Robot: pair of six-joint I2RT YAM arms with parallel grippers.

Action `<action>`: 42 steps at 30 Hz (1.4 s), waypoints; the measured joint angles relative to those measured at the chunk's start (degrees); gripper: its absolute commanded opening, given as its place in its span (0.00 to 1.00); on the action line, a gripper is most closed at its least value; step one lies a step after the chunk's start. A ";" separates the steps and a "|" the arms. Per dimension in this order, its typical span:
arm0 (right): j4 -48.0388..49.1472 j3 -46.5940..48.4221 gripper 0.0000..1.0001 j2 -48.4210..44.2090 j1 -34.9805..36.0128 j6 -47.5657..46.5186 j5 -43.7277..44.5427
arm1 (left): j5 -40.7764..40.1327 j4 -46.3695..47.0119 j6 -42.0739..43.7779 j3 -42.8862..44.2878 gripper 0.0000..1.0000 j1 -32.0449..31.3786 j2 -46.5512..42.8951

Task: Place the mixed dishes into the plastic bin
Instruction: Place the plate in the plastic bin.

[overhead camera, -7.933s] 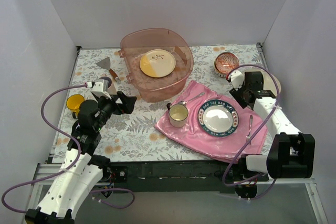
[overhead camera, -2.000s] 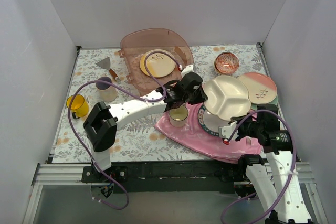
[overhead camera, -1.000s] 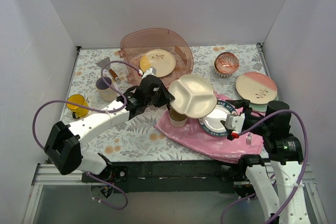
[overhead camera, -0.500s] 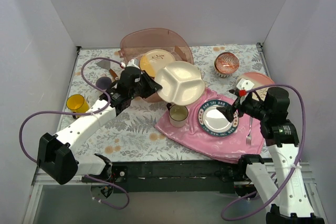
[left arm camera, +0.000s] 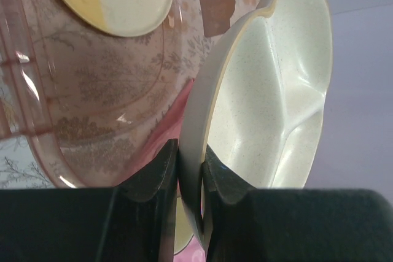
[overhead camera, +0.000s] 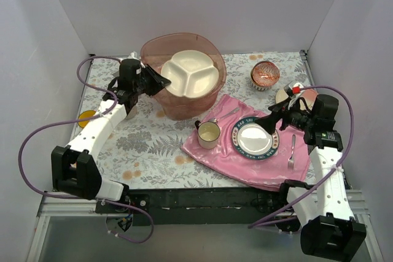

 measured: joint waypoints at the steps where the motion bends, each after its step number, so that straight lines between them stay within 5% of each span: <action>1: 0.70 -0.76 0.95 0.26 -0.98 0.02 -1.49 | 0.52 0.33 0.15 1.11 0.00 0.83 1.31; 13: 5.86 -7.13 0.95 6.08 -9.49 -1.97 -15.89 | 1.88 -0.63 3.98 17.14 0.00 4.76 20.15; 27: 5.79 -7.13 0.95 4.90 -9.60 -4.74 -16.17 | 1.16 -5.07 7.65 33.14 0.00 4.81 39.71; 42: 5.55 -7.13 0.95 5.25 -9.60 -5.68 -16.15 | -1.44 -9.05 10.80 40.46 0.00 4.96 47.12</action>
